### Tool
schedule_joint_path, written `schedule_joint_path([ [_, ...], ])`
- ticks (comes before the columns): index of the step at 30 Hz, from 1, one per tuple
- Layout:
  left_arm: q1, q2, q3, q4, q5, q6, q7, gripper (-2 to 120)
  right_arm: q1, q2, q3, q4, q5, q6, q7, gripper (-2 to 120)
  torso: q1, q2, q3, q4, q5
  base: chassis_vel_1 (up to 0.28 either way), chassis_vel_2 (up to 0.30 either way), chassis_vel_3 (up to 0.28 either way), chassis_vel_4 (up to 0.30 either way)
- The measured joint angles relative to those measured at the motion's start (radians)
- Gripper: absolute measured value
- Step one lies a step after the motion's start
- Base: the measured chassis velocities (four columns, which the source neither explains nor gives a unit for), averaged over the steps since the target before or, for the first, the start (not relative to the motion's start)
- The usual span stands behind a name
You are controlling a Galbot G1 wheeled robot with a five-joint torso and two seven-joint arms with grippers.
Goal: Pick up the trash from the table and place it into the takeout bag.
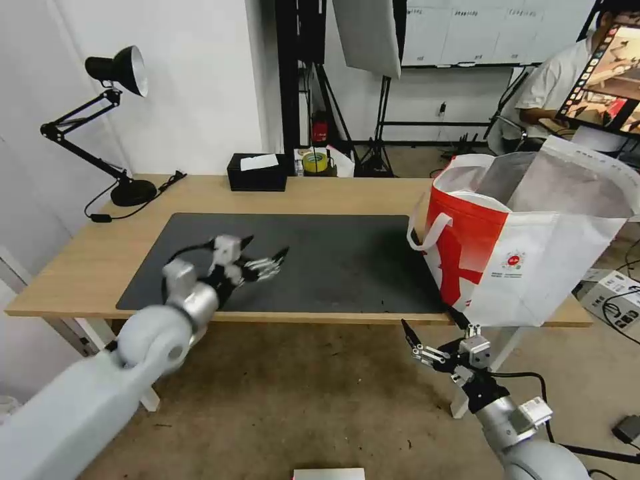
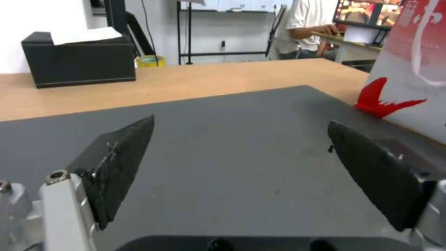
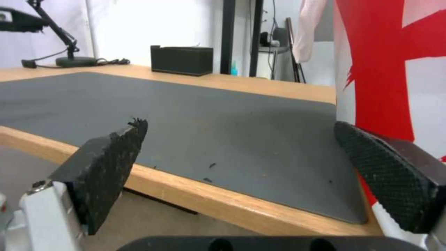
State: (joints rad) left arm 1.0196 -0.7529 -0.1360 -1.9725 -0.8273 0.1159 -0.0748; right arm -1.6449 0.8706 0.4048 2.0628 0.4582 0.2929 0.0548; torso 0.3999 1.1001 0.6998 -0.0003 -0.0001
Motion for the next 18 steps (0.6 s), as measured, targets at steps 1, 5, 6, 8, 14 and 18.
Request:
schedule_joint_path([
  [1, 0.033, -0.014, -0.019, -0.001, 0.028, -0.016, 0.003, 100, 0.0, 0.0, 0.0, 0.0, 0.0, 0.0, 0.0, 100, 0.0, 0.0, 0.0, -0.0005, -0.0001, 0.0, 0.0, 0.0, 0.0],
  [5, 0.192, -0.068, -0.131, -0.017, 0.14, -0.077, 0.002, 100, 0.0, 0.0, 0.0, 0.0, 0.0, 0.0, 0.0, 100, 0.0, 0.0, 0.0, 0.0002, 0.0001, 0.0, 0.0, 0.0, 0.0],
  [6, 0.192, -0.068, -0.131, -0.017, 0.14, -0.077, 0.002, 100, 0.0, 0.0, 0.0, 0.0, 0.0, 0.0, 0.0, 100, 0.0, 0.0, 0.0, 0.0002, 0.0001, 0.0, 0.0, 0.0, 0.0],
  [8, 0.298, -0.099, -0.208, -0.026, 0.188, -0.115, 0.0, 100, 0.0, 0.0, 0.0, 0.0, 0.0, 0.0, 0.0, 100, 0.0, 0.0, 0.0, 0.0007, -0.0004, 0.0, 0.0, 0.0, 0.0],
  [14, 0.455, -0.154, -0.347, -0.038, 0.267, -0.179, -0.028, 100, 0.0, 0.0, 0.0, 0.0, 0.0, 0.0, 0.0, 100, 0.0, 0.0, 0.0, 0.0002, 0.0002, 0.0, 0.0, 0.0, 0.0],
  [18, 0.522, -0.19, -0.409, -0.051, 0.274, -0.185, -0.063, 100, 0.0, 0.0, 0.0, 0.0, 0.0, 0.0, 0.0, 100, 0.0, 0.0, 0.0, 0.0004, 0.0, 0.0, 0.0, 0.0, 0.0],
])
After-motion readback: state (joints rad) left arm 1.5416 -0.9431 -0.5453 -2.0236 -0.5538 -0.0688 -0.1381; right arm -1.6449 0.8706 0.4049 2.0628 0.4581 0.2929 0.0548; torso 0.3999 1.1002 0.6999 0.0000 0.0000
